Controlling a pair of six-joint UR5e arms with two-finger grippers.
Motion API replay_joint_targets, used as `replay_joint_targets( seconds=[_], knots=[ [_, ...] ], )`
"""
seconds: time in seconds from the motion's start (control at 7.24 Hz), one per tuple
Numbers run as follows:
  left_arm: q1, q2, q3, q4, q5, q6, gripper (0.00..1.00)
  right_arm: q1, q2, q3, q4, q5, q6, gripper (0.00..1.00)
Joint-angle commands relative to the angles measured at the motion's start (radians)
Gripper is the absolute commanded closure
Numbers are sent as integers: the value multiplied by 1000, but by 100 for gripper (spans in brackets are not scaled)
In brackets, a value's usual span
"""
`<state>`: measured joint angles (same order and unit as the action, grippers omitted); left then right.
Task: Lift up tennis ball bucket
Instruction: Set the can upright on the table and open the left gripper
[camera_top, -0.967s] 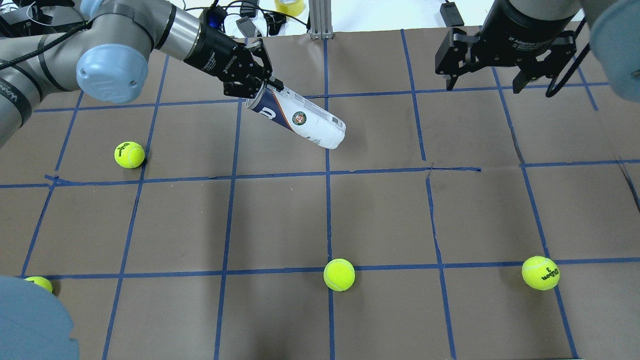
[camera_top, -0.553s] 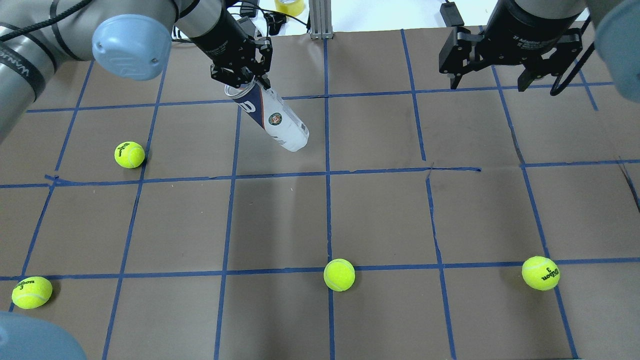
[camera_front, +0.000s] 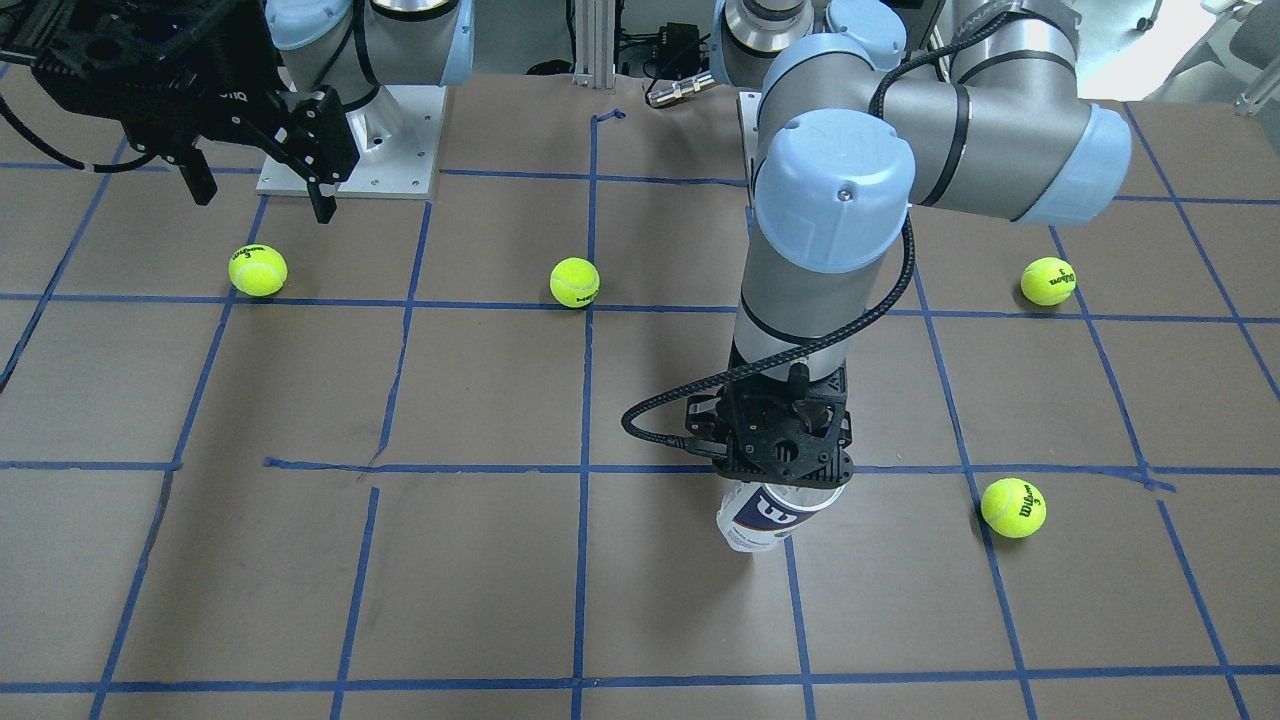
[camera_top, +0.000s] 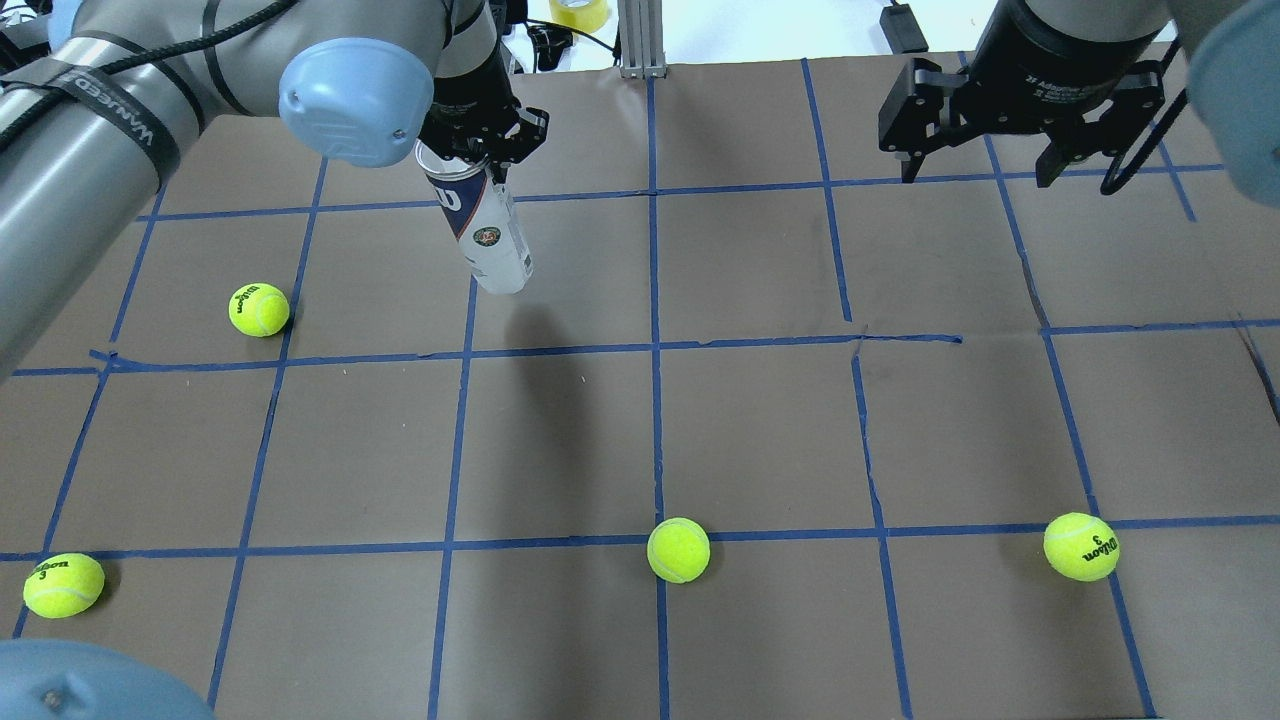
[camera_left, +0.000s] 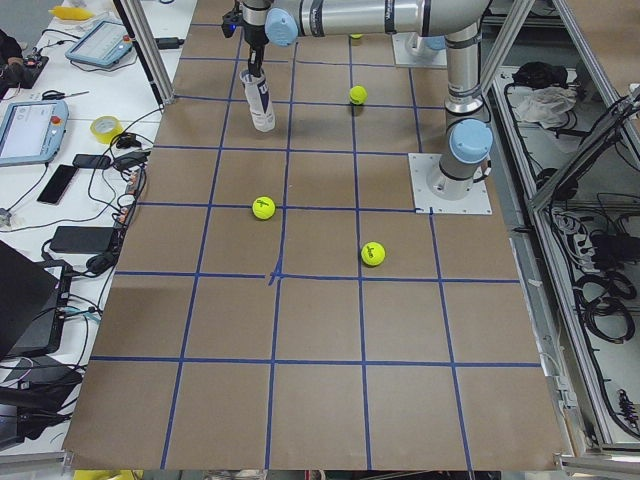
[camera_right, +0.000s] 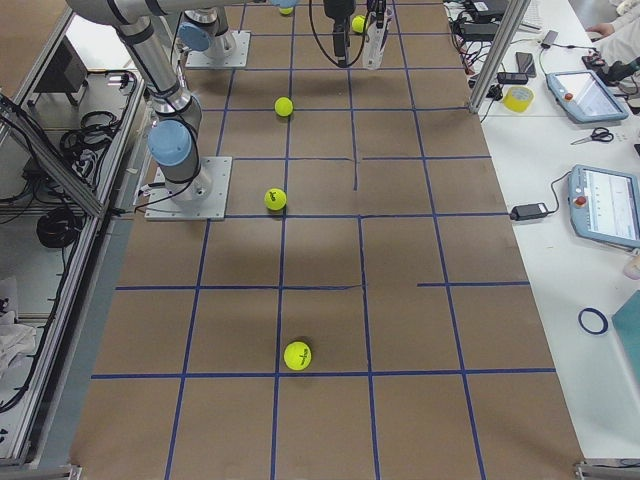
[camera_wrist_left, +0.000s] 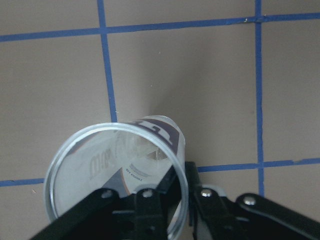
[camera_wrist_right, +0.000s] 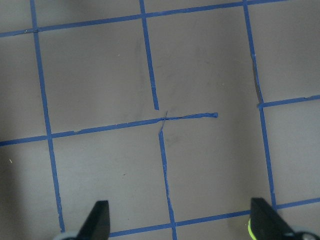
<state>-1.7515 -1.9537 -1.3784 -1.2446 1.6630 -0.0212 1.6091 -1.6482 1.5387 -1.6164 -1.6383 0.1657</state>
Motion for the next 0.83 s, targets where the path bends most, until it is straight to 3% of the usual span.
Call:
replay_joint_targets(
  seconds=[0.0, 0.14, 0.55, 0.69],
  knots=[
    [-38, -49, -1, 82, 40, 17, 100, 0, -1, 1, 1, 0, 1, 0],
    [-54, -72, -4, 158, 41, 3, 100, 0, -1, 3, 3, 0, 5, 0],
    [-69, -99, -11, 175, 50, -20, 100, 0, -1, 3, 3, 0, 3, 0],
    [-69, -103, -14, 175, 52, -19, 90, 0, 1, 4, 3, 0, 5, 0]
  ],
)
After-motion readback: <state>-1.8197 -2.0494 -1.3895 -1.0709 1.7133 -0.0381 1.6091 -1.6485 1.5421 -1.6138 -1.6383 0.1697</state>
